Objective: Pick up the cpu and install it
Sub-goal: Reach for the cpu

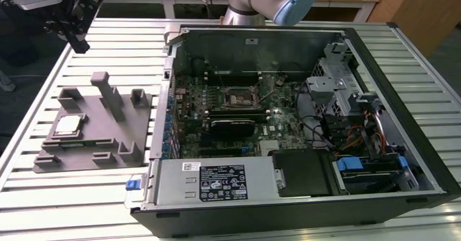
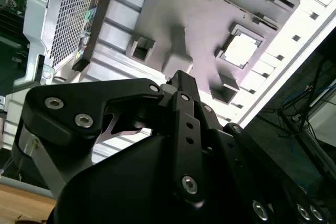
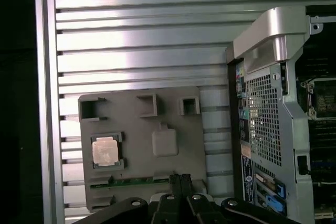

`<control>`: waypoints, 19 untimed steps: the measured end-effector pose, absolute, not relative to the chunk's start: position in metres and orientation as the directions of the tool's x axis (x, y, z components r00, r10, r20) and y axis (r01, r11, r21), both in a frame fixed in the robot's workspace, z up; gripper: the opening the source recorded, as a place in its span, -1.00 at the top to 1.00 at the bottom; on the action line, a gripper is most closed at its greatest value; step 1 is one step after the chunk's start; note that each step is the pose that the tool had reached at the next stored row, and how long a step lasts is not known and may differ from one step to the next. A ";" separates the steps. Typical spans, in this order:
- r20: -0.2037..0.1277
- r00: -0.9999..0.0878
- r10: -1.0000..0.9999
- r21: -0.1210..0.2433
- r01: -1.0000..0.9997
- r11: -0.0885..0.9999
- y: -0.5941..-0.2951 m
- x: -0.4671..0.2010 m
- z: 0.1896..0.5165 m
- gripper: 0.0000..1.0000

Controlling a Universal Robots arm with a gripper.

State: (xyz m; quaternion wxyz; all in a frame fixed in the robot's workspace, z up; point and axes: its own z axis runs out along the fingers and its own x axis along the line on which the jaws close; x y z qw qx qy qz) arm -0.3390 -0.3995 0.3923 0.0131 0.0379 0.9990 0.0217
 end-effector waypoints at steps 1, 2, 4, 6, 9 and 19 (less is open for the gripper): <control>-0.024 -0.997 0.076 0.044 0.075 0.996 -0.399 -0.340 0.392 0.79; -0.024 -0.997 0.076 0.044 0.075 0.996 -0.399 -0.341 0.392 0.79; -0.024 -0.997 0.076 0.044 0.075 0.996 -0.399 -0.343 0.392 0.79; -0.024 -0.997 0.076 0.044 0.075 0.996 -0.399 -0.345 0.392 0.79; -0.024 -0.997 0.076 0.044 0.075 0.996 -0.399 -0.348 0.392 0.79; -0.024 -0.997 0.076 0.044 0.075 0.996 -0.399 -0.358 0.392 0.79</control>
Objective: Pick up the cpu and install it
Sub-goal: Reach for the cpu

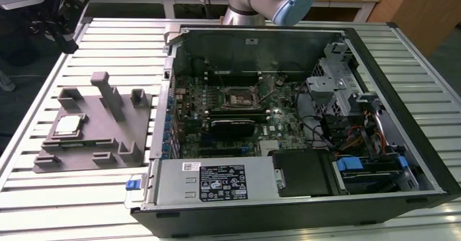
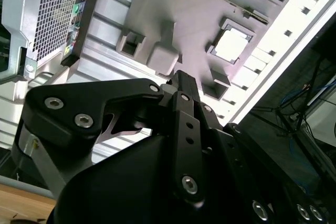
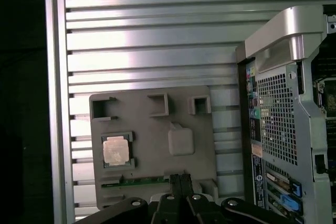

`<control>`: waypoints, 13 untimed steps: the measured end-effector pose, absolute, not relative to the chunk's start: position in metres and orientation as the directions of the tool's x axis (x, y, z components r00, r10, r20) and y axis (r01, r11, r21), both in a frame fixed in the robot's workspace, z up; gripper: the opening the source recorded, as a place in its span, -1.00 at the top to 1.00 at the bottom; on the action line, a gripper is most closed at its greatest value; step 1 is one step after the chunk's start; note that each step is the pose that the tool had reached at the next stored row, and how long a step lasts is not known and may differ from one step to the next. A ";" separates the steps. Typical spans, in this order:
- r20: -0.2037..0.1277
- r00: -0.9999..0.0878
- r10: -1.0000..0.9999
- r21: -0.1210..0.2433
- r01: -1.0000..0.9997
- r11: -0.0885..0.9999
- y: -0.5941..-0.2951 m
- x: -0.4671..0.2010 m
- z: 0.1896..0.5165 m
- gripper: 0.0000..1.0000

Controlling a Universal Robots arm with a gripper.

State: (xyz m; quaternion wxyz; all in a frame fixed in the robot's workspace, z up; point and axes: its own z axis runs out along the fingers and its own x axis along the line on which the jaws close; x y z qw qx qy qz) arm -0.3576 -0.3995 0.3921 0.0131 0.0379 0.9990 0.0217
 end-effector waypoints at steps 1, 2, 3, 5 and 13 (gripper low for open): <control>-0.024 -0.997 0.076 0.044 0.075 0.996 -0.399 -0.359 0.392 0.79; -0.024 -0.997 0.076 0.044 0.075 0.996 -0.399 -0.360 0.392 0.79; -0.024 -0.997 0.076 0.044 0.075 0.996 -0.399 -0.361 0.392 0.79; -0.024 -0.997 0.076 0.044 0.075 0.996 -0.399 -0.362 0.392 0.79; -0.025 -0.997 0.076 0.044 0.075 0.996 -0.399 -0.376 0.392 0.79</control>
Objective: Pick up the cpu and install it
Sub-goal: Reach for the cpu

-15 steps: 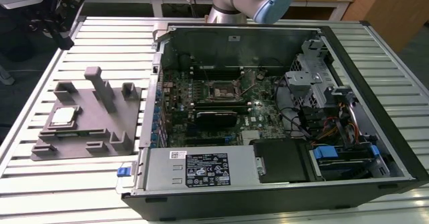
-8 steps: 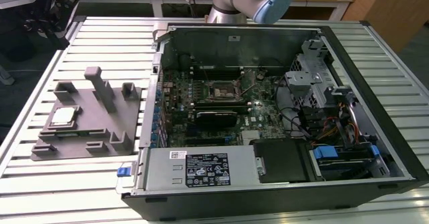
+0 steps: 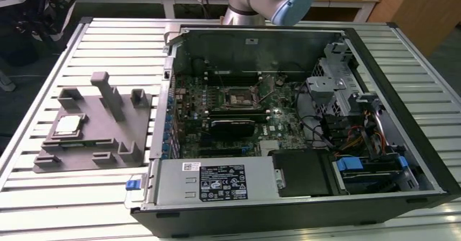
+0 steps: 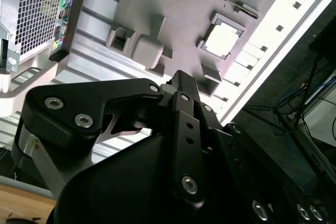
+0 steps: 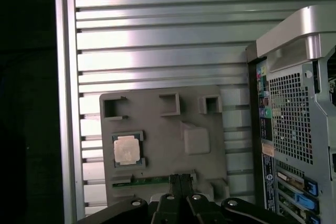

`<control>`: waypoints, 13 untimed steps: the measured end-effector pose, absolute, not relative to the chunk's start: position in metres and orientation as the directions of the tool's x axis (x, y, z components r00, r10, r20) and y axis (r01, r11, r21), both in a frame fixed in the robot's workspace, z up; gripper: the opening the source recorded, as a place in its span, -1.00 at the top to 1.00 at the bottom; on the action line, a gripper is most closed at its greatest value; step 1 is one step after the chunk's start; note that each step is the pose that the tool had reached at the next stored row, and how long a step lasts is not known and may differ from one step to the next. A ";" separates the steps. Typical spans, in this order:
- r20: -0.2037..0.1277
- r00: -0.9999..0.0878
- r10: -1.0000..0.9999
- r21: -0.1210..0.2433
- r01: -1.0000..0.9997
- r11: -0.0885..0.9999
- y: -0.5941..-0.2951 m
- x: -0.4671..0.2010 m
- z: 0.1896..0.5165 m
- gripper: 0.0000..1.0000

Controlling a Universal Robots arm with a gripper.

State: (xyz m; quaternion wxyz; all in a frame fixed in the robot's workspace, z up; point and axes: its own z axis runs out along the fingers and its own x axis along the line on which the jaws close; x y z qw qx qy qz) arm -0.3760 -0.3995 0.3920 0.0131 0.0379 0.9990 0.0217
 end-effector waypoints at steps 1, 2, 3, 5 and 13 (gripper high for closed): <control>-0.025 -0.997 0.076 0.044 0.075 0.996 -0.399 -0.377 0.392 0.79; -0.024 -0.997 0.076 0.044 0.075 0.996 -0.399 -0.378 0.392 0.79; -0.024 -0.997 0.076 0.044 0.075 0.996 -0.399 -0.379 0.392 0.79; -0.024 -0.997 0.076 0.044 0.075 0.996 -0.399 -0.381 0.392 0.79; -0.024 -0.997 0.076 0.044 0.075 0.996 -0.399 -0.389 0.392 0.79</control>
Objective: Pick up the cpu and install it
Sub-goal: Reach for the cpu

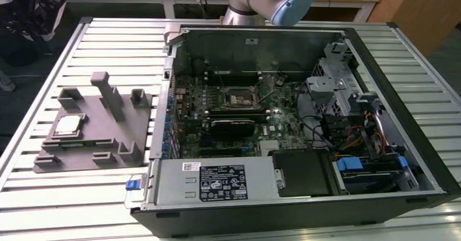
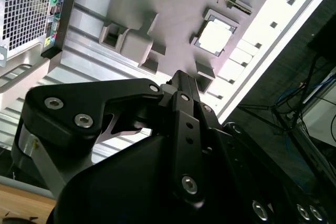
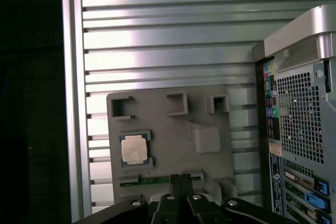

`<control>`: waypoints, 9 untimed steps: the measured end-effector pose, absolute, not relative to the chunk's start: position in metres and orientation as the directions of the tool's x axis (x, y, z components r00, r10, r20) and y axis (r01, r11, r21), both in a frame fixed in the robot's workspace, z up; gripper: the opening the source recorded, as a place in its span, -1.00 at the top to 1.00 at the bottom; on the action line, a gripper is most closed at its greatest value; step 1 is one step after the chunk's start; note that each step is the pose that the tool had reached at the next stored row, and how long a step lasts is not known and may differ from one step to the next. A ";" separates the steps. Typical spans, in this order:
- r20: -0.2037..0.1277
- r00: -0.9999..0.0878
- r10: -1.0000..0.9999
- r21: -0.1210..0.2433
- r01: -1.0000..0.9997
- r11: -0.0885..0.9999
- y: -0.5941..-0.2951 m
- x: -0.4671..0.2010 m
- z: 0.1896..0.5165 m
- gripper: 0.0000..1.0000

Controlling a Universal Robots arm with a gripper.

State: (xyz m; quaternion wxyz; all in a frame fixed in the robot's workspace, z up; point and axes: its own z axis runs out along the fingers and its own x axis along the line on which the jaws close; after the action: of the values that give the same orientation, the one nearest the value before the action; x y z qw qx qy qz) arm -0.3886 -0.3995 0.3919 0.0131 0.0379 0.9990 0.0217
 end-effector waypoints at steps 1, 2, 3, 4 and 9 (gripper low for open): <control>-0.024 -0.997 0.076 0.044 0.075 0.996 -0.399 -0.390 0.392 0.79; -0.024 -0.997 0.076 0.044 0.075 0.996 -0.399 -0.391 0.392 0.79; -0.024 -0.997 0.076 0.044 0.075 0.996 -0.399 -0.392 0.392 0.79; -0.024 -0.997 0.076 0.044 0.075 0.996 -0.400 -0.393 0.392 0.79; -0.024 -0.997 0.076 0.044 0.075 0.996 -0.399 -0.397 0.392 0.79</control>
State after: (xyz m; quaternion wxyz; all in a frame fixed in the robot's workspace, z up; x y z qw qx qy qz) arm -0.3974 -0.3995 0.3919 0.0131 0.0379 0.9990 0.0217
